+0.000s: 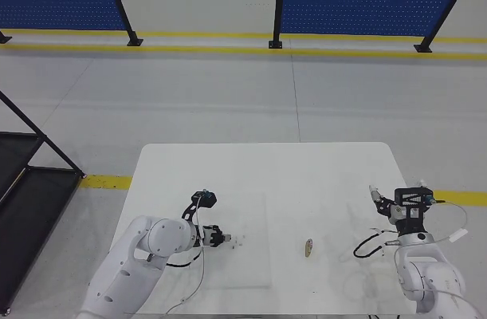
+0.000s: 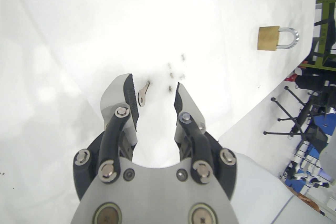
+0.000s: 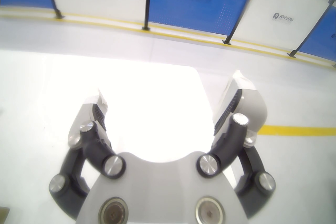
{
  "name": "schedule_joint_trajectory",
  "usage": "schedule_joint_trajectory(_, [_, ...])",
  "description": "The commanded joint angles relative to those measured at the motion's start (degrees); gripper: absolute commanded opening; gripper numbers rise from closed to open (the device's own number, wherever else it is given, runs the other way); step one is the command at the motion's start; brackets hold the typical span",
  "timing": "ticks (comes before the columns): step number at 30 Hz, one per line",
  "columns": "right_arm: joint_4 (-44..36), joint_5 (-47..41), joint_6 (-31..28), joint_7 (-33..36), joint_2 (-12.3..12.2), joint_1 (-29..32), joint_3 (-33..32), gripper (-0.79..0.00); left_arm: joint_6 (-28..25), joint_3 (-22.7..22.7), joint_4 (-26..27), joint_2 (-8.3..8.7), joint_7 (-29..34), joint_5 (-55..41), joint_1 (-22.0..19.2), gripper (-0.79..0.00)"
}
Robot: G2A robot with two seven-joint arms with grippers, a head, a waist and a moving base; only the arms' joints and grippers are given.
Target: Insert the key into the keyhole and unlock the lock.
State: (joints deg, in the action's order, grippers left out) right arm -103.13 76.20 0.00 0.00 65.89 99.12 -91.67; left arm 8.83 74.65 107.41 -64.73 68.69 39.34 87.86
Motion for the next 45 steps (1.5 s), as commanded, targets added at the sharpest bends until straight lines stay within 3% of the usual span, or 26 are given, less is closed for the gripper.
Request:
schedule_joint_trajectory(1, [0.0,0.0,0.0,0.0,0.0,0.0,0.0,0.000,0.1,-0.2,-0.2,0.06,0.0,-0.1,-0.1,-0.462])
schedule_joint_trajectory(13, [0.0,0.0,0.0,0.0,0.0,0.0,0.0,0.000,0.4,-0.7,-0.5,0.53,0.1,-0.3,-0.3,-0.659])
schedule_joint_trajectory(17, [0.0,0.0,0.0,0.0,0.0,0.0,0.0,0.000,0.7,-0.9,-0.6,0.68,0.0,-0.2,-0.3,-0.785])
schedule_joint_trajectory(24, [0.0,0.0,0.0,0.0,0.0,0.0,0.0,0.000,1.0,-1.1,0.1,0.99,0.3,0.4,-0.1,-0.785])
schedule_joint_trajectory(35, [0.0,0.0,0.0,0.0,0.0,0.0,0.0,0.000,1.4,-0.2,5.4,1.68,0.3,2.2,1.2,-0.785])
schedule_joint_trajectory(45, [0.0,0.0,0.0,0.0,0.0,0.0,0.0,0.000,1.9,-1.1,5.6,2.35,1.5,11.0,0.7,-0.785])
